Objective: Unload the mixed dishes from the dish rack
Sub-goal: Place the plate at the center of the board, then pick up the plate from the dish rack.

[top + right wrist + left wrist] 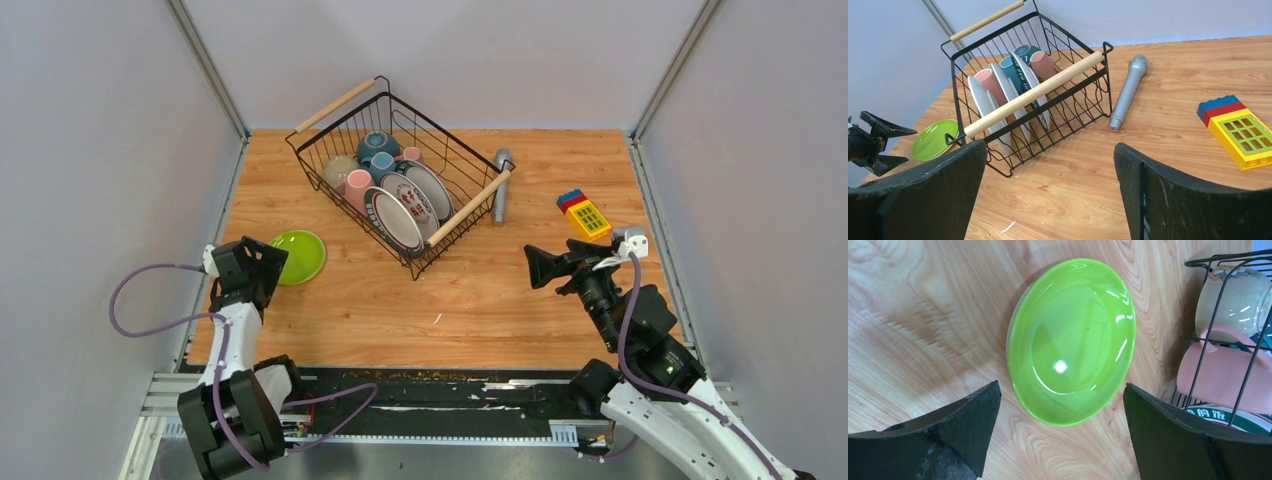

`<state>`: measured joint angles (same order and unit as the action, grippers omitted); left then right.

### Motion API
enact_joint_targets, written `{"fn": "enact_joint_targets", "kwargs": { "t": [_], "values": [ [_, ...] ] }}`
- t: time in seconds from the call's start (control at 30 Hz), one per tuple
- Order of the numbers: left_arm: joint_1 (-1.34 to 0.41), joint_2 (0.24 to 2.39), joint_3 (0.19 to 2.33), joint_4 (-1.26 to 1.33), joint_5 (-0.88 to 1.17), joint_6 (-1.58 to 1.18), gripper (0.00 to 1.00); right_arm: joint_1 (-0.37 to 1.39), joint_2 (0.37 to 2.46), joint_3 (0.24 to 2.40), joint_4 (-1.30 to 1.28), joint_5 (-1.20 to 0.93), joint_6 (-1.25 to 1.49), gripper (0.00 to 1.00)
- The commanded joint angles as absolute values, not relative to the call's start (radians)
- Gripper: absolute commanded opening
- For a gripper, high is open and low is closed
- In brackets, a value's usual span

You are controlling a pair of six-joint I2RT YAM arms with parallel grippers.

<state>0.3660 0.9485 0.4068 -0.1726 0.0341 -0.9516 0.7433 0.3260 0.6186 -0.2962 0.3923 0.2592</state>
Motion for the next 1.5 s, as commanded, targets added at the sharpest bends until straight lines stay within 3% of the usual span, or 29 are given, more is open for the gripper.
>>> {"fn": "enact_joint_targets", "kwargs": {
  "t": [0.0, 0.5, 0.93, 1.17, 1.47],
  "values": [
    [0.376, 0.972, 0.487, -0.249, 0.065, -0.862, 0.99, 0.747, 0.331, 0.635, -0.279, 0.402, 0.246, 1.00],
    [0.376, 0.973, 0.728, -0.516, 0.281, -0.551, 1.00, 0.747, 0.499, 0.772, -0.297, 0.277, 0.209, 1.00],
    [0.315, 0.909, 0.789, -0.586, 0.526, -0.364, 1.00, 0.746, 0.934, 1.065, -0.328, 0.160, 0.060, 0.99],
    [0.199, 0.857, 0.791, -0.599, 0.522, -0.325, 1.00, 0.741, 1.174, 1.230, -0.347, 0.175, -0.063, 0.99],
    [0.093, 0.784, 0.777, -0.592, 0.529, -0.319, 1.00, 0.710, 1.433, 1.389, -0.351, 0.187, -0.169, 0.92]
  ]
}}
